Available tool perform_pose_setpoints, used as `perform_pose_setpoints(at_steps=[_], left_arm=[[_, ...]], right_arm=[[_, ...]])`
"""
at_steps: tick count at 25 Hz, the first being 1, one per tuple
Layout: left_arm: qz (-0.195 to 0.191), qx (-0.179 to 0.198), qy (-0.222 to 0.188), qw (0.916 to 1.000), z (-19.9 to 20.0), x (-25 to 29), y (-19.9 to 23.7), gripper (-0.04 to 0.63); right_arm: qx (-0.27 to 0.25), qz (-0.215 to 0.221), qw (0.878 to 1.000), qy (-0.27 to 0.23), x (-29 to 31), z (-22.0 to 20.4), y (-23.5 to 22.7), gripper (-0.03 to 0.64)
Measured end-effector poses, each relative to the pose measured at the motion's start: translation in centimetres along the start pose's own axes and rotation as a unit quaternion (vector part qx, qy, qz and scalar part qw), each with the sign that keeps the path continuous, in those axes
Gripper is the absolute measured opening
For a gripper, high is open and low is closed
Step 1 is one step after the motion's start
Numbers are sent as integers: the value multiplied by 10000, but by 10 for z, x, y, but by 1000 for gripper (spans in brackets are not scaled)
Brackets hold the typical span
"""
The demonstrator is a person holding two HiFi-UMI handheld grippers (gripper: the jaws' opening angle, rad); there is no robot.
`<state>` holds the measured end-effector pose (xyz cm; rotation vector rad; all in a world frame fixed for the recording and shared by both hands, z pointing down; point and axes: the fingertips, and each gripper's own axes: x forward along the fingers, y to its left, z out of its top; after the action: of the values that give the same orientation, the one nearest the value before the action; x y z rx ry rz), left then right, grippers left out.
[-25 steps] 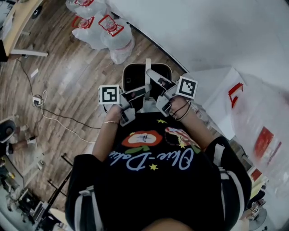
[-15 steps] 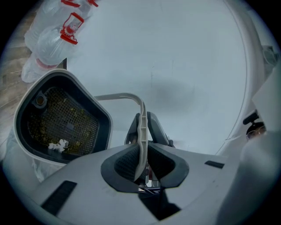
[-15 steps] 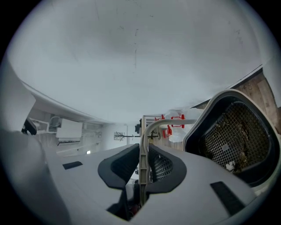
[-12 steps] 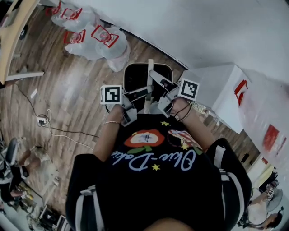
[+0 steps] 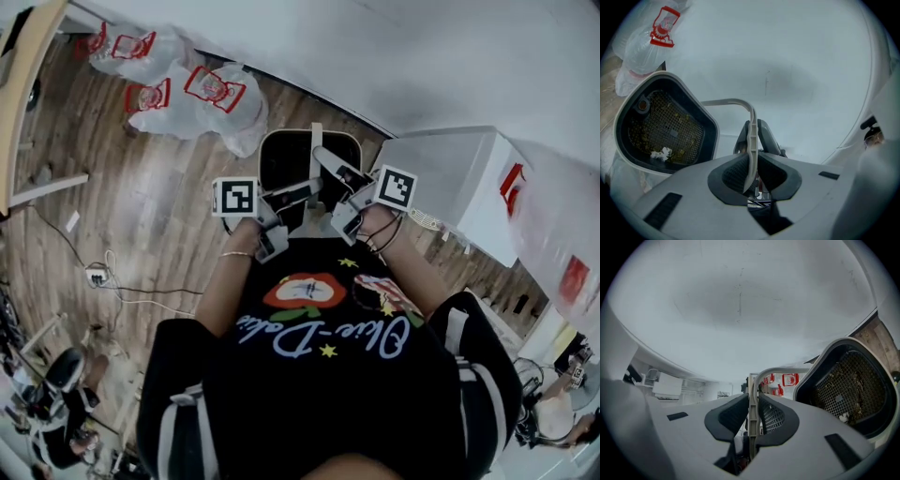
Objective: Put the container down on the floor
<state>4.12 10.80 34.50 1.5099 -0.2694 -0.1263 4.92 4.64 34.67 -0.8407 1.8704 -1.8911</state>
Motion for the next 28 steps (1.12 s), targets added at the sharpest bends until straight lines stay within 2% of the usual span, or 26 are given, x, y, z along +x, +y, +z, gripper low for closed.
perform_pose_setpoints(at_steps=[3,8,11,12,15,16,19,21,24,28], left_arm=[[192,107,193,9996,2,-3,9,55],[24,23,338,9994,15,-7,12,55],[178,509,391,9978,16,-4,20,55],[151,484,363,9981,16,-2,20,55],[-20,-154,256,9996,25,-4,23,55],[-2,-238,255,9994,31,-8,28,55],[280,55,268,9992,50,-12,52,55],[332,187,238,9990,62,-3,73,55],[386,43,186,9991,73,13,108,55],[458,-28,148,9988,80,17,124,55]], right_arm=[[28,-16,9999,-163,1,1,-5,57],[77,8,9996,-287,17,5,-14,57],[82,95,9996,-260,13,6,-16,57],[46,71,9997,-226,12,7,-18,57],[60,-90,9999,-127,30,10,-27,57],[111,-136,9998,-106,38,10,-30,57],[174,-210,9996,-22,54,16,-45,57],[162,-284,9994,61,61,26,-68,57],[227,-474,9984,198,68,38,-109,57],[309,-547,9978,218,76,44,-124,57]])
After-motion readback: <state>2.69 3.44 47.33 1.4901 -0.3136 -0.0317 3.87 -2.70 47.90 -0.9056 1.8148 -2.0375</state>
